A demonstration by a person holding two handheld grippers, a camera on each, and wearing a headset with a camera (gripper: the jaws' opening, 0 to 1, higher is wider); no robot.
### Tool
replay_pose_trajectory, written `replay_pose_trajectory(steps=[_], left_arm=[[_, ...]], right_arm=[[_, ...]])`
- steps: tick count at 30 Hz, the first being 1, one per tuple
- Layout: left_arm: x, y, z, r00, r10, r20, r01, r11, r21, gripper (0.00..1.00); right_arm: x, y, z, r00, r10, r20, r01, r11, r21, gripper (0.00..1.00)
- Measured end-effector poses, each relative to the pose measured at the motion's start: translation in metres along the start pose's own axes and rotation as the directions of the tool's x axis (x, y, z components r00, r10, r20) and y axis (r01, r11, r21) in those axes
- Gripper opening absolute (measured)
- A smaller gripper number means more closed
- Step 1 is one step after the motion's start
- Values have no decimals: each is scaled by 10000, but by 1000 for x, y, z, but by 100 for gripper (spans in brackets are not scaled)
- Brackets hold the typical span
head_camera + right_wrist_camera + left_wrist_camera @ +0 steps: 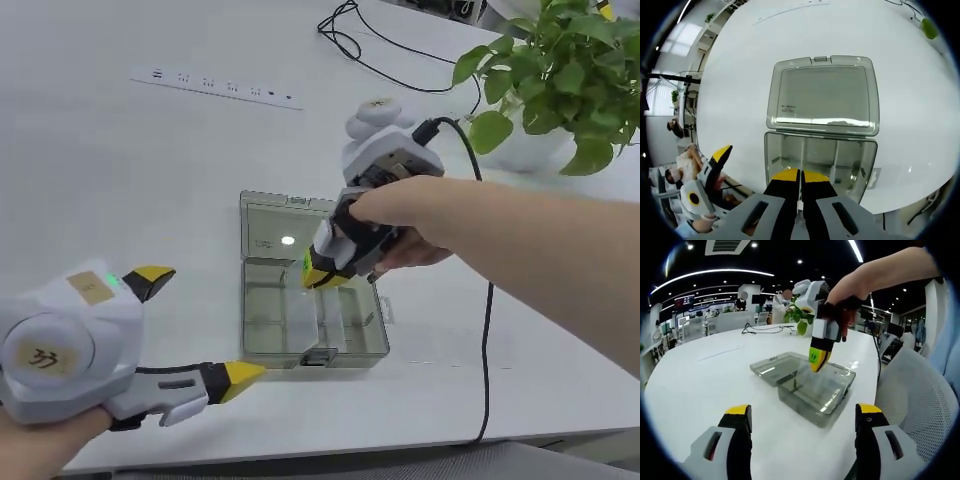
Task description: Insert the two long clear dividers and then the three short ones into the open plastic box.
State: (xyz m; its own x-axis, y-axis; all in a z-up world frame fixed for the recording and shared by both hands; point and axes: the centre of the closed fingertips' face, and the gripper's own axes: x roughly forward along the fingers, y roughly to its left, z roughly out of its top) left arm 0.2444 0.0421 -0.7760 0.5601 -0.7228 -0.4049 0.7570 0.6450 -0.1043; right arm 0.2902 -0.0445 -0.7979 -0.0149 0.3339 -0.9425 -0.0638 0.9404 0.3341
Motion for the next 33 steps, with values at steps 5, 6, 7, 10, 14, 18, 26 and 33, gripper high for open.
replay_pose_trajectory(steps=[5, 6, 7, 10, 14, 18, 26, 33], left_arm=[[1, -2, 0, 10000, -49, 3, 49, 10000, -42, 86], [1, -2, 0, 10000, -32, 6, 32, 10000, -22, 86], [1, -1, 0, 10000, -37, -9, 37, 10000, -1, 86], [1, -2, 0, 10000, -55, 12, 55, 10000, -18, 86], [1, -1, -1, 10000, -72, -9, 72, 10000, 2, 86], [0, -1, -1, 10000, -82, 12, 82, 10000, -9, 86], [-1, 1, -4, 10000, -59, -41, 59, 10000, -65, 86], [-2, 2, -7, 10000, -2, -88, 0, 9999, -136, 86]], right_arm=[[-1, 2, -2, 10000, -66, -19, 66, 9999, -91, 2], [0, 2, -1, 10000, -69, -29, 69, 9999, -103, 2], [0, 2, -1, 9999, -101, -34, 101, 9998, -146, 2], [1, 4, 2, 9995, -298, -75, 295, 9986, -432, 2], [4, 7, 3, 9983, -559, -157, 547, 9960, -703, 2], [7, 15, -4, 9969, -778, -123, 759, 9910, -1106, 2], [14, 17, -13, 9927, -1207, -44, 1181, 9779, -1722, 3], [18, 16, -16, 9917, -1287, -42, 1256, 9740, -1886, 3]])
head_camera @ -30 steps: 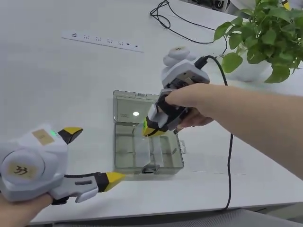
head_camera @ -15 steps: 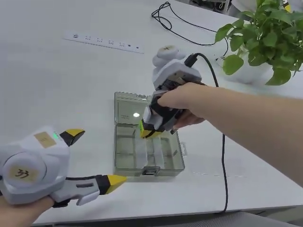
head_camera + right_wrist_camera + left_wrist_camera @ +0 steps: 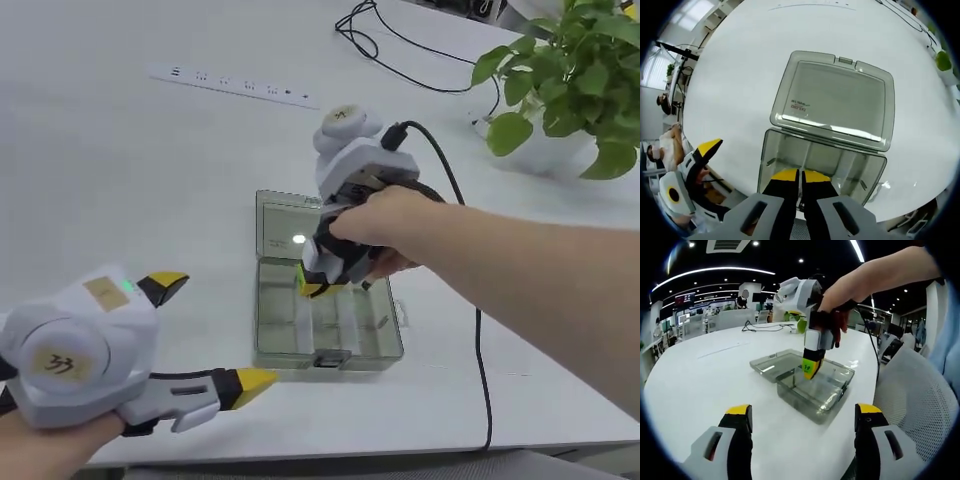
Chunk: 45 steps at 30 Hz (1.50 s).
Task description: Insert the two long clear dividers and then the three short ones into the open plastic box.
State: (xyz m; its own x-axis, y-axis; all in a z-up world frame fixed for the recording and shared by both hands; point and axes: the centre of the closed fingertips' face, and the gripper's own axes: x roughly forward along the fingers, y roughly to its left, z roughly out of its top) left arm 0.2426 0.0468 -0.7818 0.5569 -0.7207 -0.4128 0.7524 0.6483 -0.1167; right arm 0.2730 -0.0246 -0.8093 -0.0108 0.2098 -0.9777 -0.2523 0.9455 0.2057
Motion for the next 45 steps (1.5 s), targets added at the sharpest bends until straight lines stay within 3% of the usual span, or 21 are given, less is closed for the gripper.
replay_pose_trajectory(steps=[16, 19, 21, 27, 33, 39, 40, 43, 45], left_arm=[[0, 0, 0, 10000, -5, -52, 5, 10000, 57, 84], [0, -1, -2, 9999, -11, -111, 12, 10000, 73, 84], [0, -1, -2, 9999, -13, -135, 15, 10000, 87, 84], [0, -4, -2, 9999, -43, -167, 45, 9999, 132, 84], [0, -6, -1, 9998, -59, -201, 63, 9998, 190, 84], [-1, -7, 5, 9998, -35, -207, 41, 9996, 290, 84], [-2, -7, 6, 9998, -24, -205, 30, 9995, 316, 84], [-3, -8, 7, 9997, 18, -226, -8, 9992, 406, 84], [-4, -8, 9, 9998, 27, -217, -18, 9991, 413, 84]], right_arm=[[-1, -2, 3, 9998, 169, 39, -167, 9982, -573, 5], [-1, -3, 3, 9997, 148, 175, -131, 9955, -938, 15], [-2, -4, 2, 9997, 177, 184, -159, 9954, -942, 16], [-5, 0, 7, 9945, 760, 717, -703, 9944, -789, 30], [-7, 1, 8, 9894, 918, 1124, -796, 9909, -1084, 42], [-10, 9, 10, 9809, 1280, 1464, -1106, 9865, -1211, 54], [-11, 12, 13, 9753, 1478, 1638, -1256, 9823, -1387, 56], [-13, 16, 13, 9700, 1665, 1774, -1420, 9795, -1426, 63], [-15, 19, 19, 9590, 1814, 2179, -1479, 9757, -1614, 67]])
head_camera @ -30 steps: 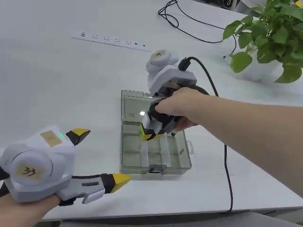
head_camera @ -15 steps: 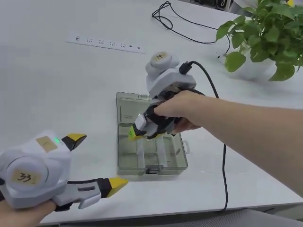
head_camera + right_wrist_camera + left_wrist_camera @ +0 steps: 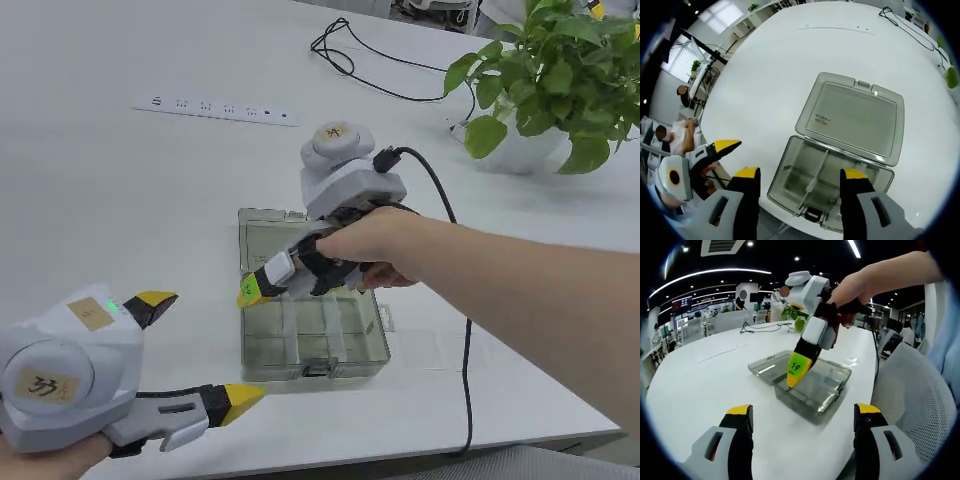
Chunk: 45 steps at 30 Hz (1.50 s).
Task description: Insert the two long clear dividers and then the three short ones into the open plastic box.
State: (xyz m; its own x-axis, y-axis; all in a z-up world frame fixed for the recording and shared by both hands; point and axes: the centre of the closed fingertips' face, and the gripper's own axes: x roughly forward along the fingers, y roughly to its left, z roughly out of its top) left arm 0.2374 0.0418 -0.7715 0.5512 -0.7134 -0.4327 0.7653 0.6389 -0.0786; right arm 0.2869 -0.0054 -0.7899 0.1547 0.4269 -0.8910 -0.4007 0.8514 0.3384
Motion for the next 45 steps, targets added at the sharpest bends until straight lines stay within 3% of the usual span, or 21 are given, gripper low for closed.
replay_pose_trajectory(steps=[6, 13, 15, 21, 22, 23, 24, 25, 26, 27, 28, 29, 30, 31, 33, 35, 37, 39, 42, 44, 45], left_arm=[[-4, -2, 3, 9999, 117, 40, -116, 9999, -118, 84], [-9, -4, 4, 9995, 311, -7, -311, 9994, -153, 84], [-10, -6, 4, 9995, 324, -22, -325, 9994, -142, 84], [-12, -8, 7, 9987, 508, -24, -508, 9986, -175, 84], [-12, -7, 8, 9985, 550, 25, -550, 9981, -289, 84], [-12, -6, 8, 9982, 594, 55, -592, 9978, -311, 84], [-12, -6, 9, 9979, 637, 64, -635, 9975, -319, 84], [-12, -6, 10, 9977, 667, 74, -664, 9973, -322, 84], [-12, -7, 11, 9975, 701, 96, -697, 9969, -372, 84], [-12, -8, 11, 9973, 728, 109, -724, 9966, -404, 84], [-12, -8, 12, 9970, 762, 128, -756, 9963, -420, 84], [-11, -9, 12, 9968, 788, 134, -781, 9959, -447, 84], [-11, -10, 13, 9965, 819, 165, -810, 9954, -506, 84], [-11, -10, 14, 9962, 850, 191, -838, 9949, -566, 84], [-10, -11, 15, 9956, 913, 213, -898, 9940, -618, 84], [-9, -13, 15, 9950, 976, 187, -962, 9932, -661, 84], [-8, -14, 15, 9944, 1046, 176, -1031, 9920, -728, 84], [-7, -15, 17, 9937, 1100, 192, -1082, 9911, -780, 84], [-7, -14, 19, 9924, 1210, 207, -1191, 9899, -768, 84], [-7, -13, 22, 9912, 1298, 270, -1271, 9881, -862, 84], [-7, -12, 23, 9906, 1334, 292, -1305, 9877, -860, 84]], right_arm=[[-6, 10, 5, 9979, 389, 521, -375, 9989, -273, 77], [-12, 11, 20, 9857, 618, 1566, -488, 9951, -855, 95], [-16, 17, 28, 9724, 897, 2153, -639, 9903, -1238, 98], [-26, 16, 30, 9541, 1215, 2738, -809, 9846, -1550, 100], [-28, 17, 35, 9358, 1457, 3211, -881, 9784, -1873, 100], [-30, 14, 31, 9399, 1323, 3146, -769, 9802, -1824, 100], [-31, 12, 32, 9342, 1394, 3283, -735, 9760, -2051, 100], [-34, 14, 37, 9149, 1671, 3675, -727, 9636, -2571, 100], [-35, 7, 31, 9226, 1414, 3589, -507, 9668, -2505, 100], [-37, 9, 33, 9066, 1731, 3849, -626, 9571, -2831, 100], [-39, 8, 32, 9000, 1834, 3955, -675, 9549, -2893, 100], [-39, 3, 27, 9073, 1731, 3831, -655, 9583, -2780, 100], [-43, 6, 28, 8844, 2157, 4138, -763, 9417, -3278, 100], [-45, 1, 26, 8853, 2042, 4177, -649, 9438, -3240, 100], [-48, -6, 28, 8634, 2215, 4533, -569, 9355, -3488, 100], [-58, -3, 34, 8154, 2781, 5078, -691, 9176, -3915, 100], [-65, -4, 36, 7874, 2942, 5418, -347, 8986, -4374, 100], [-67, -6, 35, 7764, 3061, 5508, -313, 8917, -4515, 100], [-72, -4, 33, 7390, 3617, 5683, -731, 8817, -4662, 100], [-73, -11, 28, 7309, 3702, 5733, -620, 8726, -4844, 100], [-75, -11, 27, 7204, 3821, 5788, -602, 8658, -4967, 100]])
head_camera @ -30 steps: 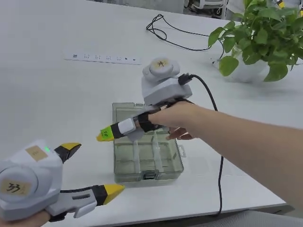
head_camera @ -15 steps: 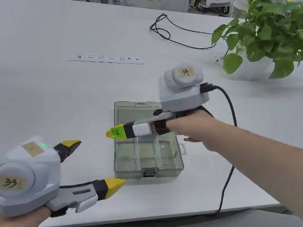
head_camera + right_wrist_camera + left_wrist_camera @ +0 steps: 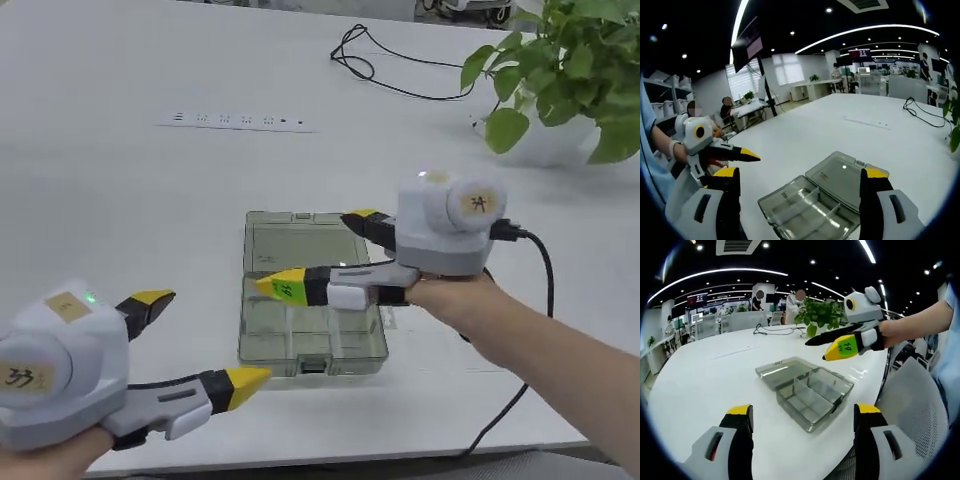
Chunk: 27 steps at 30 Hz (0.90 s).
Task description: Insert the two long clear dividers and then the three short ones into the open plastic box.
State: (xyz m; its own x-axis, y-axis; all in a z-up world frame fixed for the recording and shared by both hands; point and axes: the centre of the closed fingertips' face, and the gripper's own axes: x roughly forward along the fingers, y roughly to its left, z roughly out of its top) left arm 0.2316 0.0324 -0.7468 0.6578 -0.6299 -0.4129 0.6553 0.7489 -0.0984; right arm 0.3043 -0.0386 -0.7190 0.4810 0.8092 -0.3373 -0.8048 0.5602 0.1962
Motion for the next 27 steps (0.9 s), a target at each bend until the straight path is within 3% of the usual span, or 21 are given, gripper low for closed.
replay_pose_trajectory(steps=[5, 17, 21, 24, 27], left_arm=[[-1, 4, 5, 9997, 175, 176, -171, 9996, -206, 84], [-1, 12, 5, 9995, 311, -47, -312, 9994, -175, 84], [0, 13, 6, 9994, 334, -63, -335, 9993, -153, 84], [2, 12, 6, 9995, 314, -102, -315, 9994, -133, 84], [4, 10, 5, 9995, 249, -168, -251, 9996, -96, 84]], right_arm=[[-16, -9, -9, 9997, 6, 261, -9, 9999, 128, 100], [-52, -26, -38, 9989, 220, -423, -238, 9988, -434, 100], [-67, -27, -49, 9965, 358, -751, -399, 9978, -537, 100], [-78, -28, -65, 9889, 394, -1436, -541, 9935, -998, 100], [-87, -26, -73, 9841, 477, -1710, -661, 9924, -1036, 100]])
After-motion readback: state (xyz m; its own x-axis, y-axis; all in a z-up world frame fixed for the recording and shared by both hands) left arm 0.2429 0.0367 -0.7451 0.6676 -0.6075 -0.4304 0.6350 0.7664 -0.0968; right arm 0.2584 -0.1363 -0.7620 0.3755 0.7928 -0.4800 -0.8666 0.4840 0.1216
